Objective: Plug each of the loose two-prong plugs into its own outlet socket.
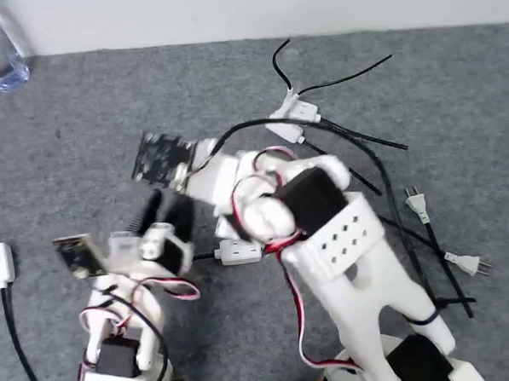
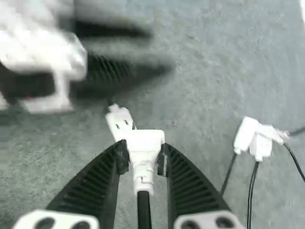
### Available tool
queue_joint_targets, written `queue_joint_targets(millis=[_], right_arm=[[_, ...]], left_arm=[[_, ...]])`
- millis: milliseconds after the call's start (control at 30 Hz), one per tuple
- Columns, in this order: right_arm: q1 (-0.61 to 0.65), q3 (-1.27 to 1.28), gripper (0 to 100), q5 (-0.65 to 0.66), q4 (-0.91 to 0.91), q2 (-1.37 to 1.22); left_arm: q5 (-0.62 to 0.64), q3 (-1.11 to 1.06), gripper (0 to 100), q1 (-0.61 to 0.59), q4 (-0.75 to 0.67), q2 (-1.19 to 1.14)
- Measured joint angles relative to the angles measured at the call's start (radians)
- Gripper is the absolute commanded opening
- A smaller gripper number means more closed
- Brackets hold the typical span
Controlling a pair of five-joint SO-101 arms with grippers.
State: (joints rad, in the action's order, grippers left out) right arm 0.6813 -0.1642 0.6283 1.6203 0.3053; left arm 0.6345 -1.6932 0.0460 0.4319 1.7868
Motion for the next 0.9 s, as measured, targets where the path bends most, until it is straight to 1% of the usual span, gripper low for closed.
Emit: queue_joint_targets(millis=[133, 200, 333, 533, 700, 767, 900], right_arm=[[-0.031, 0.000, 0.8, 0.018, 0.005, 0.000], [-0.037, 0.000, 0.8, 0.035, 0.020, 0.000], [-0.084, -0.003, 0.8, 0.095, 0.046, -0.052], [-0.132, -0.003, 0.8, 0.218, 0.051, -0.230], [-0.133, -0.003, 0.8, 0.347, 0.051, -0.338], [-0.133, -0.003, 0.8, 0.411, 0.051, -0.368], [-0.133, -0.003, 0.9, 0.537, 0.058, -0.405]], left_arm=[[0.000, -0.002, 17, -0.098, -0.015, 0.000], [0.000, -0.002, 17, -0.141, 0.009, 0.000], [-0.014, -0.002, 17, -0.222, 0.157, 0.000], [-0.169, -0.002, 17, -0.342, 0.416, 0.000], [-0.258, -0.002, 17, -0.367, 0.562, 0.000], [-0.276, -0.002, 17, -0.367, 0.588, 0.000], [-0.311, -0.002, 17, -0.367, 0.595, 0.000]])
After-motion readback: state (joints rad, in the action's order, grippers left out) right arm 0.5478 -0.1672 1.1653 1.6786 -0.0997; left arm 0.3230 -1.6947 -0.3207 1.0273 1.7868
